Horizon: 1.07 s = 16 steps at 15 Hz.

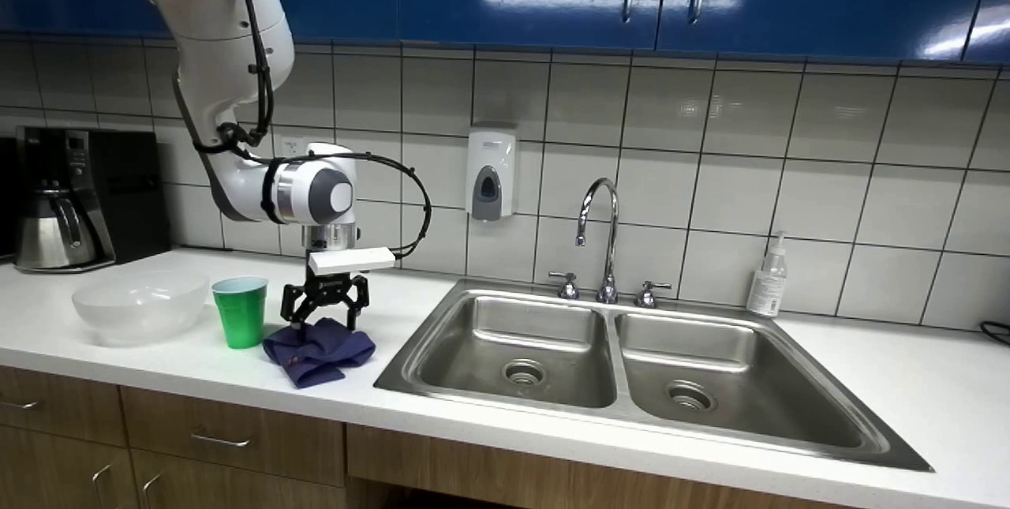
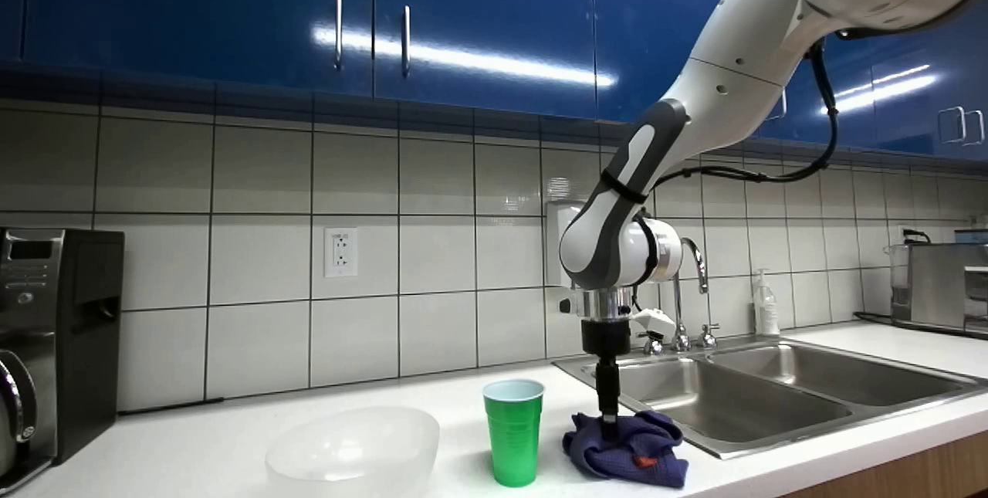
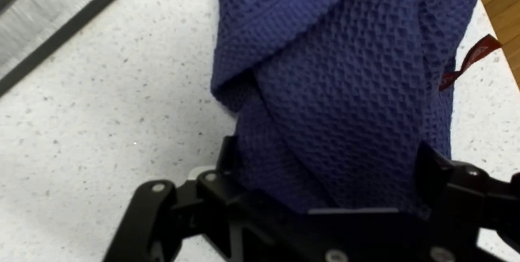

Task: Put the blue cloth in the bowl.

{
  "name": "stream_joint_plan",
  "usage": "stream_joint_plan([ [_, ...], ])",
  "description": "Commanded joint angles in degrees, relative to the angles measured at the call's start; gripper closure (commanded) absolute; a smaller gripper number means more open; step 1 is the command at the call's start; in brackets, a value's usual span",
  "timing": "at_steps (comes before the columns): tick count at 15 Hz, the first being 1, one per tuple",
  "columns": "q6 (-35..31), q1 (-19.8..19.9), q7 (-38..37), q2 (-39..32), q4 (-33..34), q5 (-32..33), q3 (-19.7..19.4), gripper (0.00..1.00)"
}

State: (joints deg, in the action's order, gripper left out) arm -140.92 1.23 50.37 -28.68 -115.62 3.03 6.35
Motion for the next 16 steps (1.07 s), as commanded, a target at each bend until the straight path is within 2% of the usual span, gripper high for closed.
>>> stream_joint_plan([
  [1, 0.0, 0.5, -0.7, 0.1, -0.3, 0.9, 0.4, 0.00],
  [12, -0.3, -0.6, -1.8, -0.9, -1.5, 5.3, -0.5, 0.00],
  [13, -0.3, -0.5, -1.6, -1.0, -1.4, 5.5, -0.4, 0.25],
  [14, -0.4, -0.5, -1.7, -1.0, -1.4, 5.8, -0.4, 0.28],
  [16, -0.5, -0.6, -1.7, -0.9, -1.4, 6.2, -0.4, 0.44],
])
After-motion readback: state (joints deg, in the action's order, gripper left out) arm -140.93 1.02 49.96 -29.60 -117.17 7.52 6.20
